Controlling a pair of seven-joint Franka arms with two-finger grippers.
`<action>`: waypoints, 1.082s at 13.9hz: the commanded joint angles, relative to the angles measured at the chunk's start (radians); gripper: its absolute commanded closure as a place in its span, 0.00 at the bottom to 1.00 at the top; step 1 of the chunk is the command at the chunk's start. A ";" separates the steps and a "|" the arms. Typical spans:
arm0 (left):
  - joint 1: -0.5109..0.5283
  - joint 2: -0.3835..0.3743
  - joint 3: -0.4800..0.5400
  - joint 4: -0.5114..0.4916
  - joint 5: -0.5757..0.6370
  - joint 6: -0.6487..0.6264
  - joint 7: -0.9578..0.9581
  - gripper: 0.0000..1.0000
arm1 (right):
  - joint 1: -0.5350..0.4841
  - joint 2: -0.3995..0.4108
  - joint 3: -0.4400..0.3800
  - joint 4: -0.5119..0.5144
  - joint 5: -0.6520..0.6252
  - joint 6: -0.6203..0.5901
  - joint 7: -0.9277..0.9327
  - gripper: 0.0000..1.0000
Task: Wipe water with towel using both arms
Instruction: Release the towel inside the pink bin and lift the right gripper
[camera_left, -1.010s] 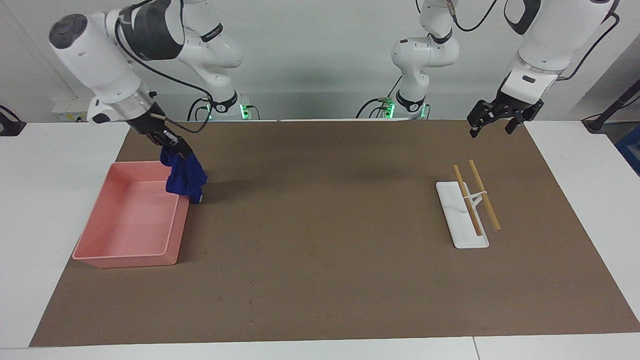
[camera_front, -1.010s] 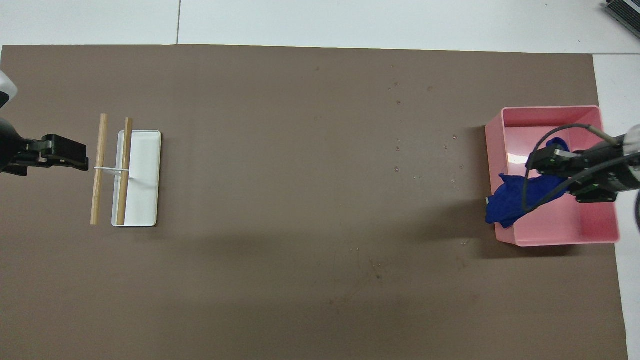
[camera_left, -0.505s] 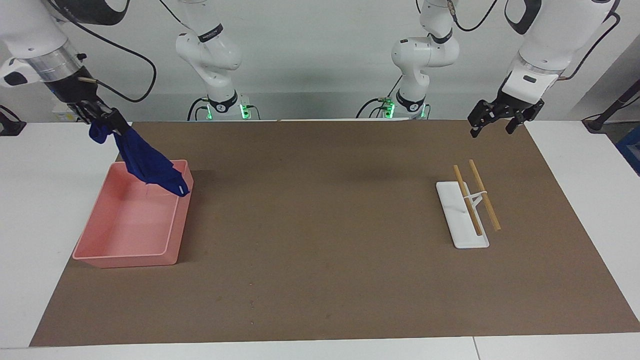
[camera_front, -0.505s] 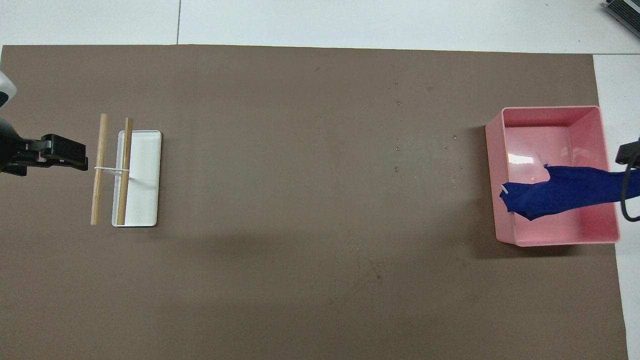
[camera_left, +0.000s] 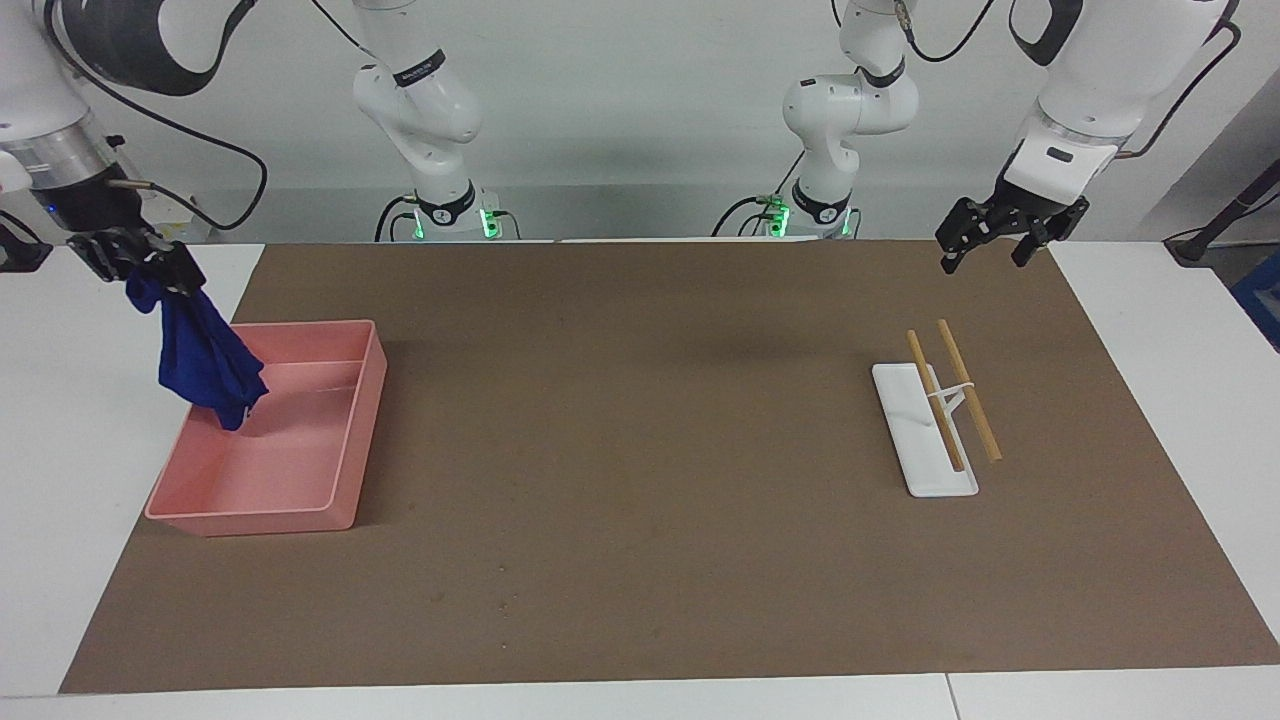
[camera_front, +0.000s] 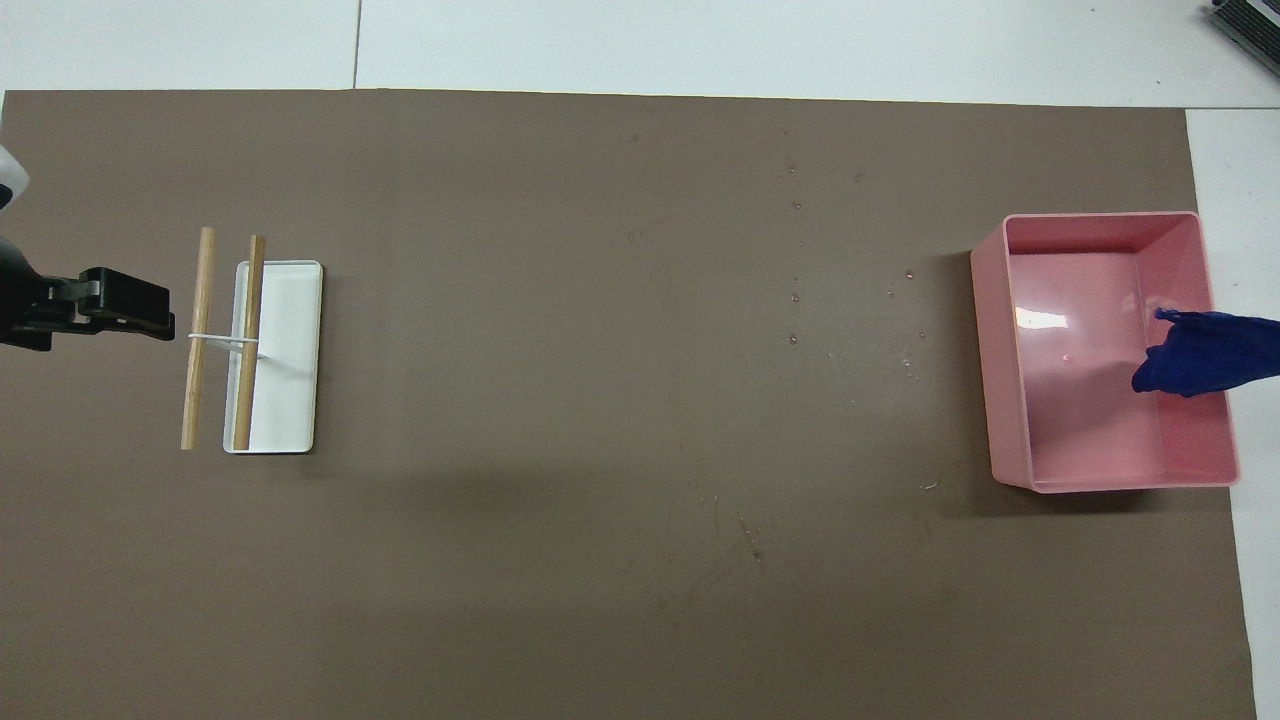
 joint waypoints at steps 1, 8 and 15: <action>-0.008 -0.009 0.009 0.002 -0.024 0.008 -0.010 0.00 | -0.007 -0.018 0.013 -0.128 -0.022 0.065 -0.021 1.00; -0.010 -0.009 0.009 0.002 -0.024 0.008 -0.013 0.00 | 0.012 0.111 0.016 -0.294 -0.022 0.319 -0.010 1.00; -0.010 -0.011 0.009 0.000 -0.024 0.012 -0.012 0.00 | 0.081 0.100 0.027 -0.200 -0.022 0.221 0.001 0.01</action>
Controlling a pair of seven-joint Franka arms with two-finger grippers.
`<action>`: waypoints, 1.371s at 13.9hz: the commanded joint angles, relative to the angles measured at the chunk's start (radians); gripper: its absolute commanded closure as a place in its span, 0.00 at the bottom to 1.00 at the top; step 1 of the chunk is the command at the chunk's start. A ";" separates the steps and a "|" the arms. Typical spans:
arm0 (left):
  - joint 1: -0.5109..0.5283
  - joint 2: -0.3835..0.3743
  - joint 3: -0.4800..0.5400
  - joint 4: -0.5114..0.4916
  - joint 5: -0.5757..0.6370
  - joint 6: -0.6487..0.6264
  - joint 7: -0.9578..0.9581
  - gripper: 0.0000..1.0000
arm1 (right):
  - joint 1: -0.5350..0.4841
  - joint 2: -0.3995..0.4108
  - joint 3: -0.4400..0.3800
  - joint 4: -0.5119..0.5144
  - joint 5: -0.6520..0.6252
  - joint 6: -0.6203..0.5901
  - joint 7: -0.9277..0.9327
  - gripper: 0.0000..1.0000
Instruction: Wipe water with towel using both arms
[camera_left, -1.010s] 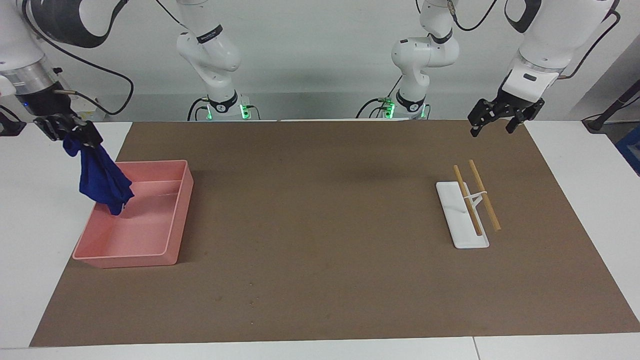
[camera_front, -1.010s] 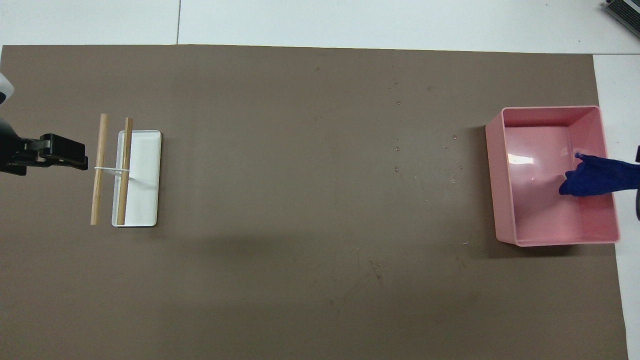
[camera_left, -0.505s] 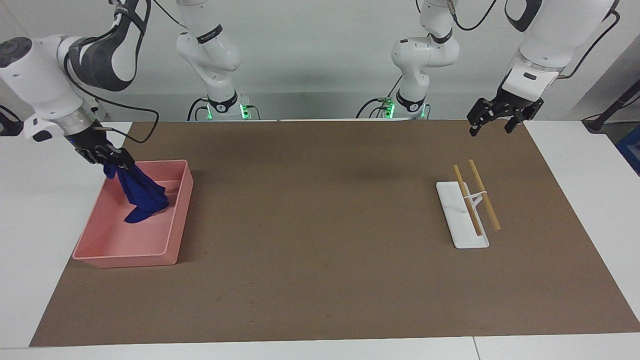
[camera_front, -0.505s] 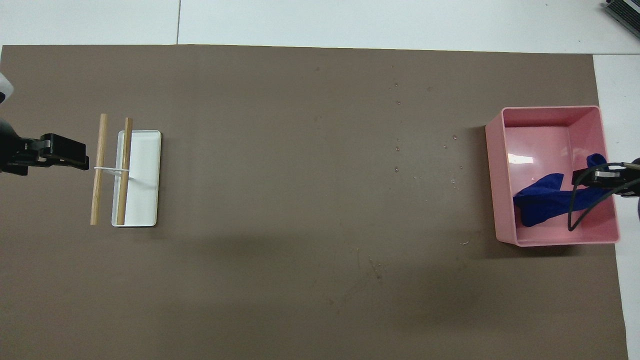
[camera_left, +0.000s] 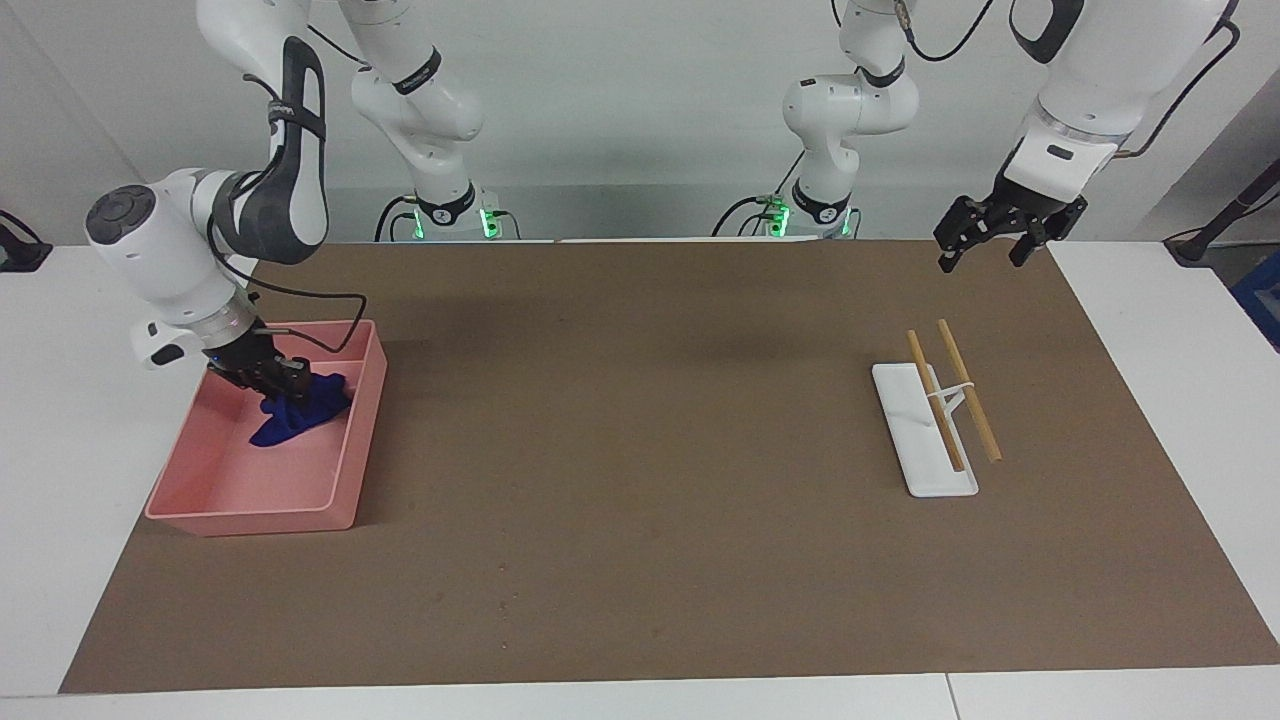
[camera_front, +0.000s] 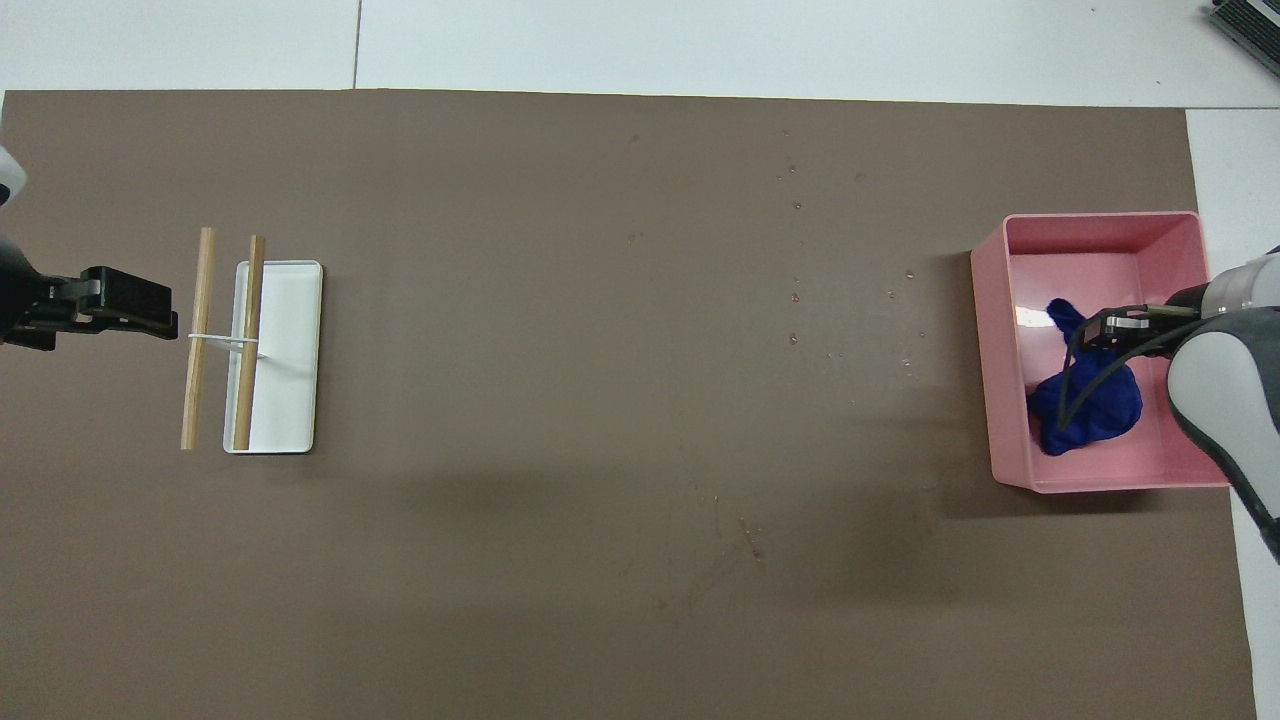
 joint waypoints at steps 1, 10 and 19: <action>-0.010 -0.010 0.009 -0.002 -0.013 0.011 -0.012 0.00 | -0.008 -0.049 0.016 0.078 -0.021 -0.120 0.004 0.00; -0.008 -0.017 0.009 -0.010 -0.013 0.011 -0.010 0.00 | 0.208 -0.127 0.042 0.296 -0.040 -0.396 0.240 0.00; -0.008 -0.018 0.007 -0.010 -0.013 0.008 -0.010 0.00 | 0.307 -0.081 0.042 0.488 -0.087 -0.518 0.303 0.00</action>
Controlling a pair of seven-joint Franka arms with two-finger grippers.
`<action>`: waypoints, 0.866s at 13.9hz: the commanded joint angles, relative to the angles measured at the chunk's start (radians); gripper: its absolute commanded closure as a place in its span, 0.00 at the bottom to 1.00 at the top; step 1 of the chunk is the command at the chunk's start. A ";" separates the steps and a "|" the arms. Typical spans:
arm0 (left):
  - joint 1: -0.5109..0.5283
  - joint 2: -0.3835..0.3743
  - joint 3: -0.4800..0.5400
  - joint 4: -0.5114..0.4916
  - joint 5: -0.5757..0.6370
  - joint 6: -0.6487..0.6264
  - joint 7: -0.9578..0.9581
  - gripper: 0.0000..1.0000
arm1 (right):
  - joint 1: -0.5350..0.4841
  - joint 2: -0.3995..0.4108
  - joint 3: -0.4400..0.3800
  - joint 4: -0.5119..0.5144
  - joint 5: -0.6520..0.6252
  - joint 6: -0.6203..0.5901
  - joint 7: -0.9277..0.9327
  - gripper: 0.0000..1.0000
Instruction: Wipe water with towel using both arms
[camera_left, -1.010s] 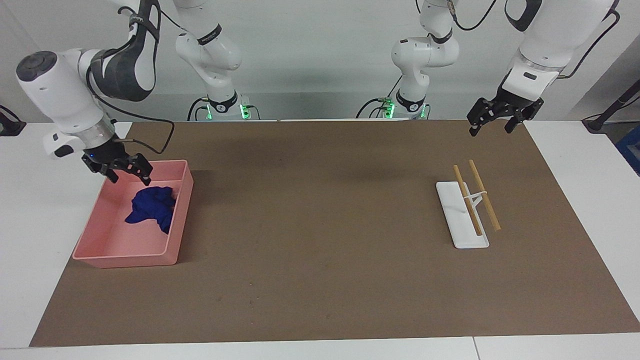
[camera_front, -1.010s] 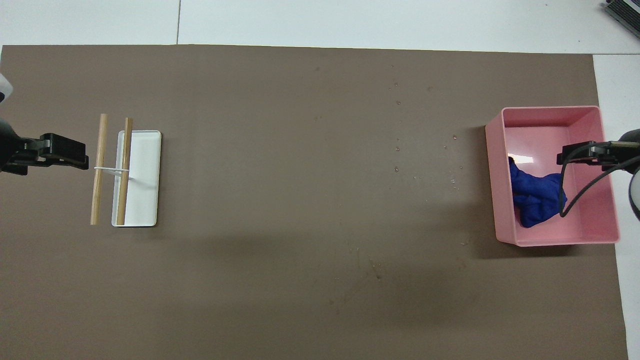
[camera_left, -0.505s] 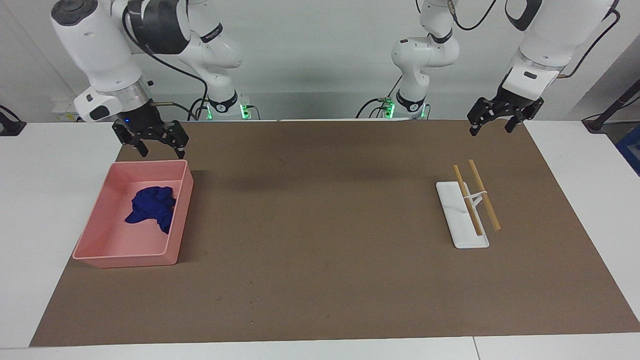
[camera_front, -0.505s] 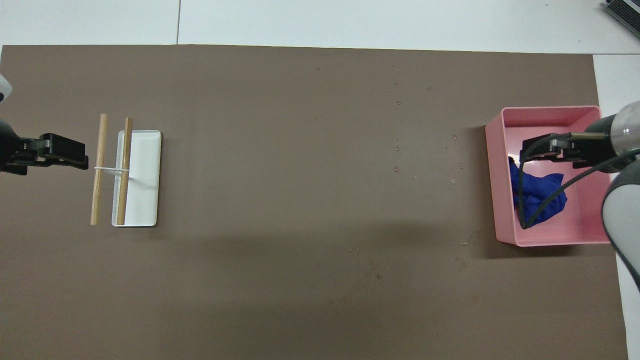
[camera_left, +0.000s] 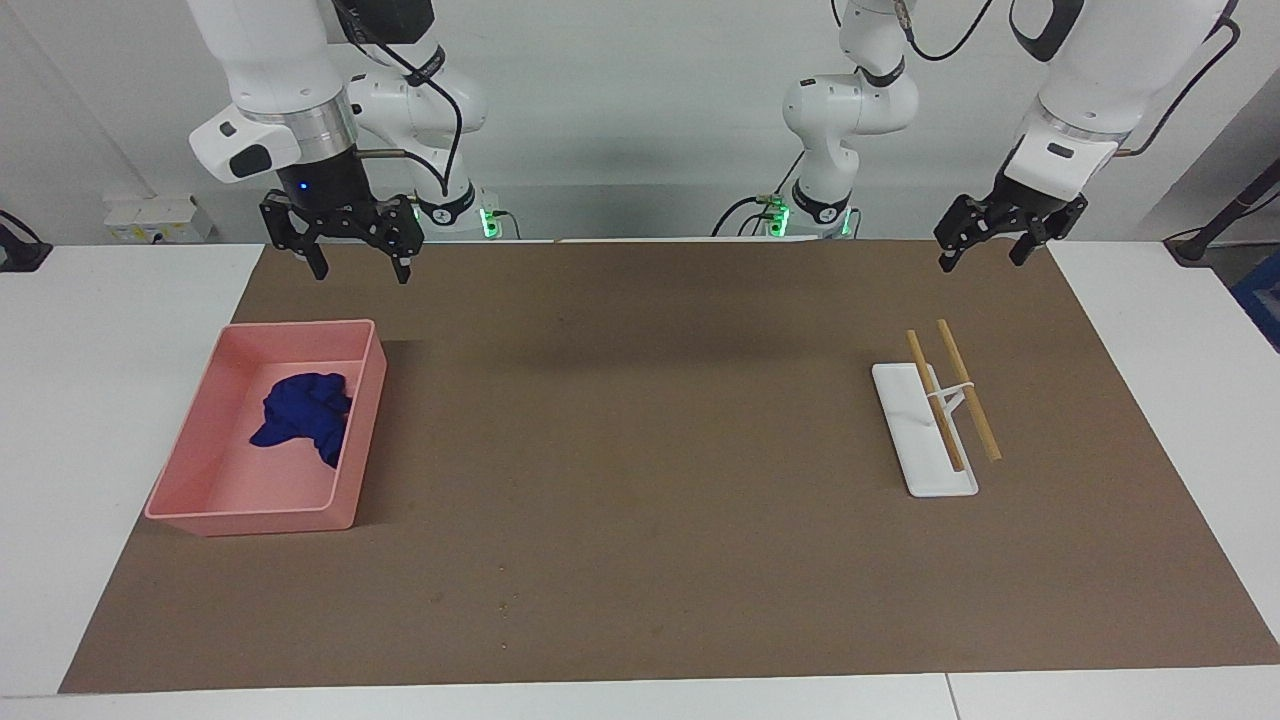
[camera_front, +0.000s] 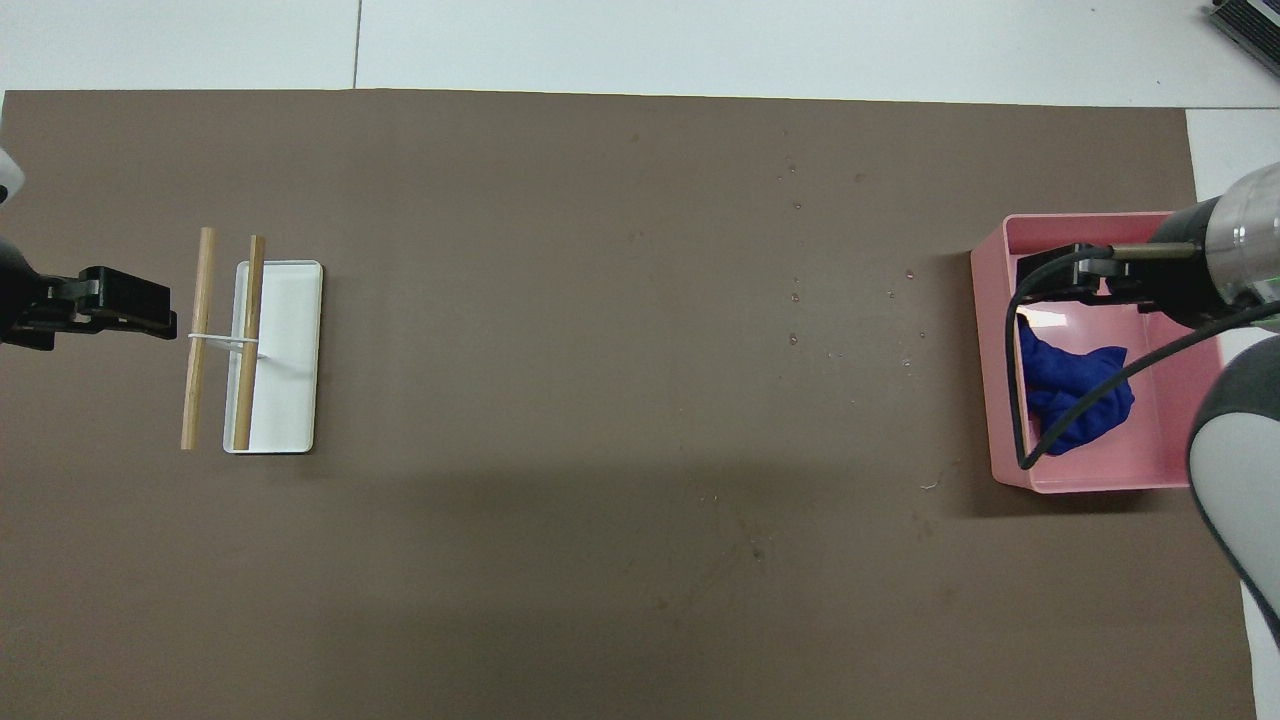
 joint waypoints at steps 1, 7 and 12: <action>-0.008 -0.016 0.009 -0.010 -0.014 0.008 -0.010 0.00 | -0.008 0.017 -0.002 0.048 -0.009 -0.032 0.016 0.00; -0.008 -0.016 0.009 -0.010 -0.014 0.008 -0.010 0.00 | 0.093 -0.017 -0.149 0.039 -0.005 -0.133 -0.004 0.00; -0.010 -0.016 0.009 -0.010 -0.014 0.008 -0.010 0.00 | 0.098 -0.083 -0.177 -0.060 -0.003 -0.150 -0.062 0.00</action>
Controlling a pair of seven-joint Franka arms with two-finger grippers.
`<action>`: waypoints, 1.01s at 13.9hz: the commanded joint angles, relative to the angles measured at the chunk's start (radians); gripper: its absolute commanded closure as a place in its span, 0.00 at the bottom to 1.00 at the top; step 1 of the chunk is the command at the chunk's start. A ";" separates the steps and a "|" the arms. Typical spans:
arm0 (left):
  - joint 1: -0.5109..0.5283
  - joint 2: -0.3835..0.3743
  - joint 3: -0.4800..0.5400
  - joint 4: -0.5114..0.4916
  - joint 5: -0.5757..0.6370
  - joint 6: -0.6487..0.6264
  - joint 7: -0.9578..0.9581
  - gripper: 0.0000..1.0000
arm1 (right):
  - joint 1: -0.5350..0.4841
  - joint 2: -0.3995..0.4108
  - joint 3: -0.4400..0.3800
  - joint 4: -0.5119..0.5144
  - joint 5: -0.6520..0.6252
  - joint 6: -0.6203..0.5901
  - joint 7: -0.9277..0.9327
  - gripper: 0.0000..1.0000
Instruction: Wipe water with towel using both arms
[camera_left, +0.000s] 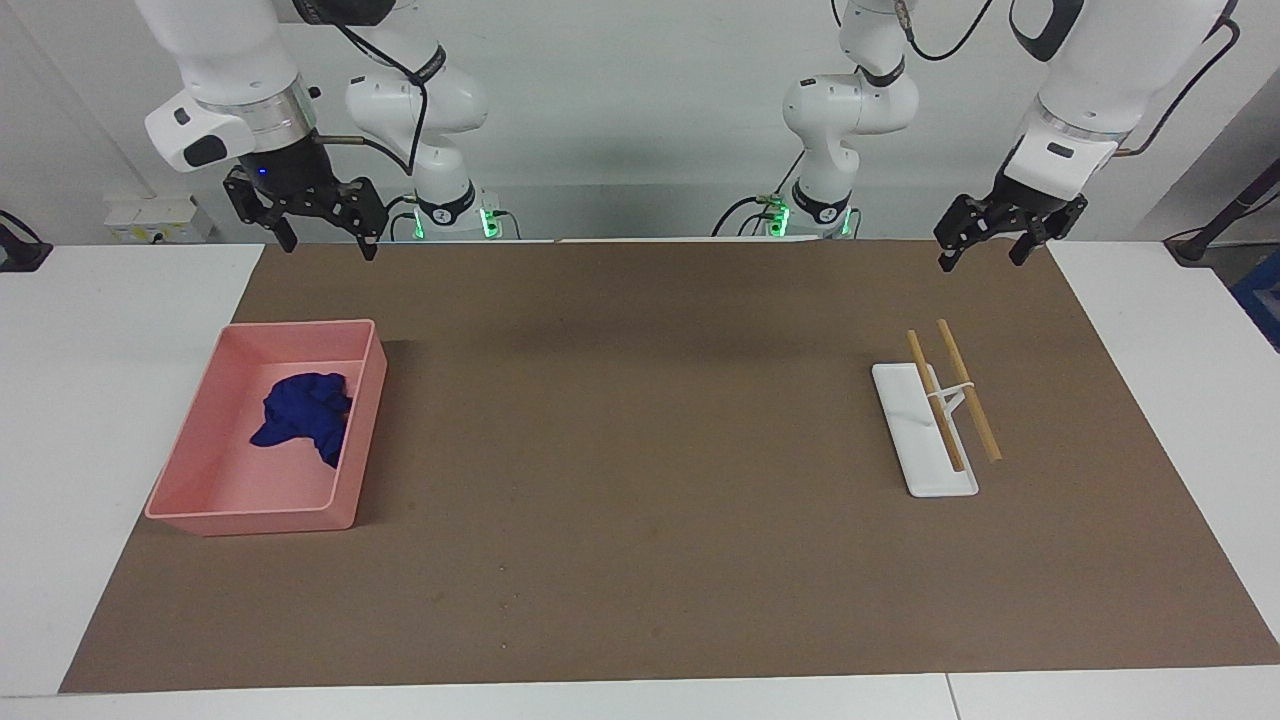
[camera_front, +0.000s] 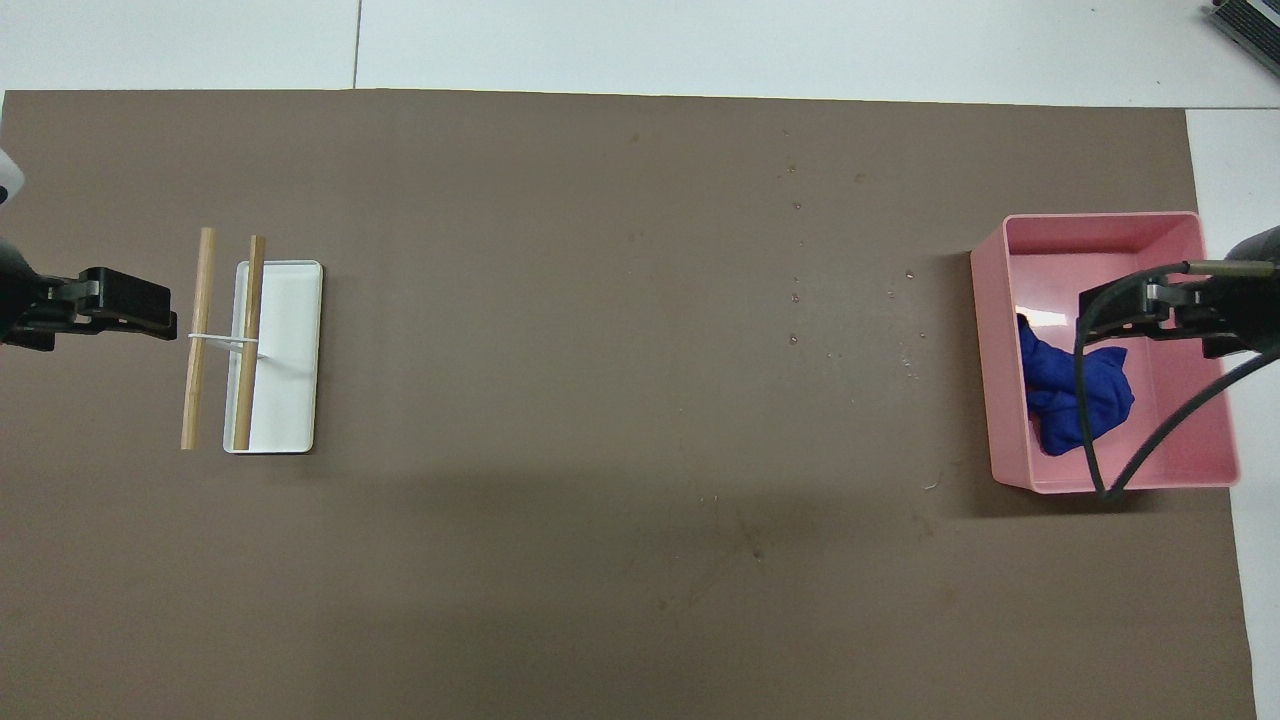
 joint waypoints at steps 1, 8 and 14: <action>-0.010 -0.016 0.009 -0.010 -0.013 0.008 -0.010 0.00 | 0.009 -0.056 -0.010 -0.081 -0.003 0.015 -0.022 0.00; -0.008 -0.016 0.009 -0.010 -0.013 0.008 -0.010 0.00 | 0.006 -0.065 -0.009 -0.099 0.000 0.035 -0.024 0.00; -0.010 -0.016 0.009 -0.010 -0.013 0.008 -0.010 0.00 | 0.001 -0.062 -0.009 -0.099 0.000 0.055 -0.047 0.00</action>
